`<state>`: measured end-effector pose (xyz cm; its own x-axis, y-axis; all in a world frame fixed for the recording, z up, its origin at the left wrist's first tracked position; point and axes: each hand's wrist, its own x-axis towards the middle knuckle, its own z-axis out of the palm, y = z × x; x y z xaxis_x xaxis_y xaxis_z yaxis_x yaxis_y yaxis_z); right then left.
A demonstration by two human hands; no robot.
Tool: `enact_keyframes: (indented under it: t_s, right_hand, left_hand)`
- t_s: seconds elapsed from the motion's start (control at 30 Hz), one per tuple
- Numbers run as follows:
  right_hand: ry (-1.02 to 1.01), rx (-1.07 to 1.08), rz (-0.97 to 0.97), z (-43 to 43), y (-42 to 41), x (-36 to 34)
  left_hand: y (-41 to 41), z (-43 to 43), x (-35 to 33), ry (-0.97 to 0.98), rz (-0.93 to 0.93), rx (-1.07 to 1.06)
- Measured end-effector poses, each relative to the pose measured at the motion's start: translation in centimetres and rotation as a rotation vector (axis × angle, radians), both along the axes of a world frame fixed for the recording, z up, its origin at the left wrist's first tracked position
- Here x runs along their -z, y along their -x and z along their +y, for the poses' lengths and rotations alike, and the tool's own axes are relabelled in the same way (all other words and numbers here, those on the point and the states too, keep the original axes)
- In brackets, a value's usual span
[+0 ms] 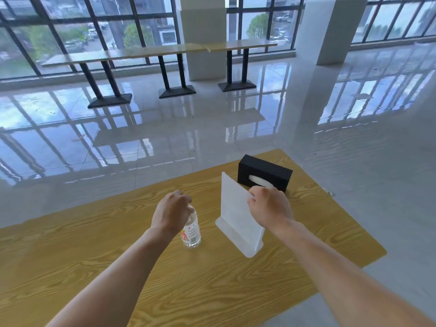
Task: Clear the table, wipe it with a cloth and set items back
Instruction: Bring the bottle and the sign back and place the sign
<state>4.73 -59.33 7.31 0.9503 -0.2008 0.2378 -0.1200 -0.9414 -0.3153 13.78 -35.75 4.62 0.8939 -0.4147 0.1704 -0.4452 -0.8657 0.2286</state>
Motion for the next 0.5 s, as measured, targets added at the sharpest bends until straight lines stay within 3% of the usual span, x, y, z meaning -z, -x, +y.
enact_keyframes:
  t_s: [0.37,0.43,0.5]
  right_hand:
    - [-0.009,0.004,0.011,-2.4,1.3,-0.7]
    - [-0.007,0.019,0.011,-2.4,1.5,-0.8]
    - [-0.01,0.034,0.015,-2.4,1.8,-0.8]
  left_hand:
    - [0.8,-1.7,-0.4,-0.06,0.045,-0.024]
    - [0.7,-2.4,-1.0,-0.079,-0.024,0.023]
    - [0.5,-3.9,-1.9,0.024,-0.048,0.103]
